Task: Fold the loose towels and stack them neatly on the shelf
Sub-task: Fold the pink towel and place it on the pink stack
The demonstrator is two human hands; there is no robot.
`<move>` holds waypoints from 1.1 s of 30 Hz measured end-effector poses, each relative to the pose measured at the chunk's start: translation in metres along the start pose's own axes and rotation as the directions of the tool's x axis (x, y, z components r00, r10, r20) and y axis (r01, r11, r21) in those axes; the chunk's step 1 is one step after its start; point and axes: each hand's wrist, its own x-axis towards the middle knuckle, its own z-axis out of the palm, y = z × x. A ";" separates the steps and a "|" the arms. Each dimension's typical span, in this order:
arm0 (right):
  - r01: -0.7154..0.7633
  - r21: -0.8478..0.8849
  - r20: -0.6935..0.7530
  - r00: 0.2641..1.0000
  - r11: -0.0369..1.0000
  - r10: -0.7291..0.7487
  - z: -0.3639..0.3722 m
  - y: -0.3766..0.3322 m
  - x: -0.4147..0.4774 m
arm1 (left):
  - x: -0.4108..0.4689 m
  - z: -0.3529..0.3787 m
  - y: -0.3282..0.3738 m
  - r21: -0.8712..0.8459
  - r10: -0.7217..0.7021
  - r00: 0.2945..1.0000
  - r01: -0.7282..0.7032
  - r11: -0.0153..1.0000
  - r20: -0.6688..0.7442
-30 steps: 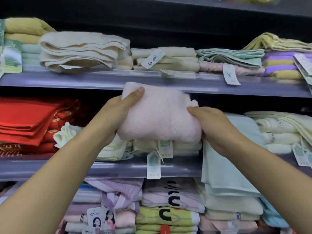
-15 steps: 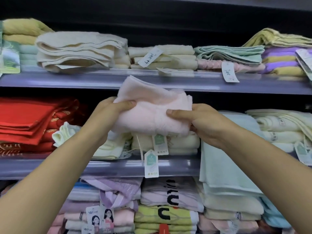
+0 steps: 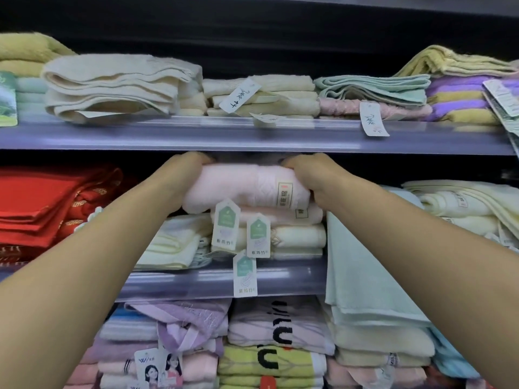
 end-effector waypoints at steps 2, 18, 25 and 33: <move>-0.037 0.097 -0.026 0.999 0.995 0.039 0.002 -0.001 0.009 | 0.003 -0.002 -0.002 -0.116 0.003 0.999 0.002 0.993 0.045; 0.012 0.003 0.091 0.996 1.000 -0.012 -0.025 0.019 -0.028 | 0.001 0.000 -0.018 -0.087 -0.007 0.985 -0.008 0.996 -0.175; 0.173 0.053 0.246 0.952 0.983 -0.181 -0.013 0.019 -0.042 | -0.013 -0.003 -0.020 -0.123 -0.044 0.997 0.035 0.992 -0.070; 0.130 0.273 0.265 0.942 0.953 -0.204 -0.023 0.019 -0.013 | -0.032 -0.012 -0.038 -0.262 0.279 0.958 -0.253 0.932 0.069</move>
